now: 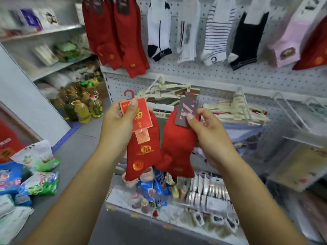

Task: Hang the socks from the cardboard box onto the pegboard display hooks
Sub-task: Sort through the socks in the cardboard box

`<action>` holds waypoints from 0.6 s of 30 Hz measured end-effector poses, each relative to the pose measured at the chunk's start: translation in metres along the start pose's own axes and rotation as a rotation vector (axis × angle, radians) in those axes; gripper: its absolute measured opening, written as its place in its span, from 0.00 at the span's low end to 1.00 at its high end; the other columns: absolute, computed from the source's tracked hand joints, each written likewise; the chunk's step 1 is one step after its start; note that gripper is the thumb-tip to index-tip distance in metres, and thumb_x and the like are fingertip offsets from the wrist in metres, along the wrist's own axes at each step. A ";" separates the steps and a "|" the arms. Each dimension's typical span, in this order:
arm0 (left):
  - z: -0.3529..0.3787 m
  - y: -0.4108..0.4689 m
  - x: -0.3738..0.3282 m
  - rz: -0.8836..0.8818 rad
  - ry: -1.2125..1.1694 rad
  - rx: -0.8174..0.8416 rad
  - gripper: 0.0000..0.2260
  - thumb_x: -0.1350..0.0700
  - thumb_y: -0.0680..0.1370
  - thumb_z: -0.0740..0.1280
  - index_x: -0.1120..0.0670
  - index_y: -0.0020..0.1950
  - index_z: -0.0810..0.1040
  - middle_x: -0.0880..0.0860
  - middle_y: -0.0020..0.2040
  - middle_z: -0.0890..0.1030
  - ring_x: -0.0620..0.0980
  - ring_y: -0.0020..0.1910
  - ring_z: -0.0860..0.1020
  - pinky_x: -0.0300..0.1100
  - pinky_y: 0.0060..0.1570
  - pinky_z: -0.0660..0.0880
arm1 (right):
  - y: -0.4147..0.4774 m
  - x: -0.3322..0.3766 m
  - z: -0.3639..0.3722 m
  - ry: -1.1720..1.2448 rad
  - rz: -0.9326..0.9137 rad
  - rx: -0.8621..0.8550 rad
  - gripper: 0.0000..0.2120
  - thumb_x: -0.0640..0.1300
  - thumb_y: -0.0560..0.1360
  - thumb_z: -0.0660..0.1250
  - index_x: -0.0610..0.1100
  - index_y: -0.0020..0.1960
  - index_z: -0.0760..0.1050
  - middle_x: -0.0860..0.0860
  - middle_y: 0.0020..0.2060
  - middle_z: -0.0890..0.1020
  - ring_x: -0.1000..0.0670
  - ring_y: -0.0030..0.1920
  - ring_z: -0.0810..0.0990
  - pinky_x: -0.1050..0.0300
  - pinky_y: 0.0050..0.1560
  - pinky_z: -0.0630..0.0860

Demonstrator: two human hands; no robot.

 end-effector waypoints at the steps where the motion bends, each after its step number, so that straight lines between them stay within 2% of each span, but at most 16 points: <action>1: 0.005 0.011 -0.004 0.026 0.012 -0.014 0.06 0.49 0.83 0.66 0.50 0.50 0.77 0.58 0.48 0.87 0.58 0.47 0.86 0.60 0.53 0.82 | 0.013 0.007 0.000 0.011 0.002 0.001 0.02 0.42 0.83 0.64 0.47 0.52 0.74 0.43 0.42 0.83 0.46 0.38 0.79 0.53 0.39 0.75; 4: 0.010 0.043 -0.011 0.106 0.067 -0.036 0.06 0.48 0.83 0.66 0.49 0.50 0.76 0.60 0.49 0.86 0.61 0.48 0.86 0.62 0.53 0.81 | 0.056 0.025 0.001 0.116 0.055 0.047 0.01 0.41 0.84 0.62 0.45 0.55 0.72 0.45 0.40 0.84 0.48 0.36 0.82 0.55 0.37 0.80; 7: 0.008 0.074 -0.012 0.132 0.090 -0.044 0.06 0.46 0.82 0.66 0.48 0.51 0.77 0.59 0.51 0.86 0.60 0.49 0.86 0.63 0.52 0.81 | 0.094 0.043 0.010 0.148 0.108 0.109 0.05 0.41 0.84 0.62 0.42 0.59 0.74 0.46 0.43 0.85 0.50 0.40 0.84 0.53 0.41 0.82; 11: 0.013 0.107 -0.015 0.099 0.070 -0.005 0.09 0.50 0.84 0.65 0.54 0.55 0.79 0.50 0.44 0.87 0.49 0.44 0.85 0.51 0.50 0.83 | 0.138 0.059 0.040 0.143 0.125 0.192 0.07 0.40 0.84 0.60 0.42 0.57 0.76 0.48 0.42 0.86 0.51 0.40 0.84 0.55 0.39 0.83; 14: 0.008 0.131 -0.018 -0.020 -0.108 0.022 0.12 0.51 0.84 0.65 0.58 0.59 0.80 0.53 0.44 0.87 0.50 0.42 0.84 0.51 0.52 0.82 | 0.168 0.062 0.069 0.075 0.068 0.100 0.07 0.42 0.84 0.61 0.43 0.61 0.74 0.44 0.48 0.85 0.49 0.42 0.85 0.49 0.40 0.84; 16: -0.004 0.150 -0.018 -0.070 -0.197 0.030 0.11 0.51 0.83 0.66 0.57 0.59 0.80 0.52 0.42 0.87 0.48 0.38 0.84 0.47 0.47 0.82 | 0.186 0.061 0.087 0.016 0.012 0.031 0.07 0.43 0.84 0.62 0.43 0.60 0.73 0.39 0.51 0.85 0.44 0.44 0.83 0.41 0.46 0.82; 18: -0.019 0.170 -0.018 -0.091 -0.222 0.063 0.09 0.51 0.82 0.67 0.56 0.57 0.81 0.52 0.41 0.87 0.47 0.37 0.84 0.44 0.42 0.83 | 0.201 0.057 0.103 -0.032 -0.009 -0.026 0.06 0.44 0.84 0.63 0.43 0.59 0.74 0.39 0.51 0.85 0.42 0.46 0.82 0.33 0.50 0.80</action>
Point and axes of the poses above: each hand's wrist, its own y-axis towards the middle knuckle, its own z-axis out of the palm, x = y × z, the point moved 2 cm from there along y, towards the middle knuckle
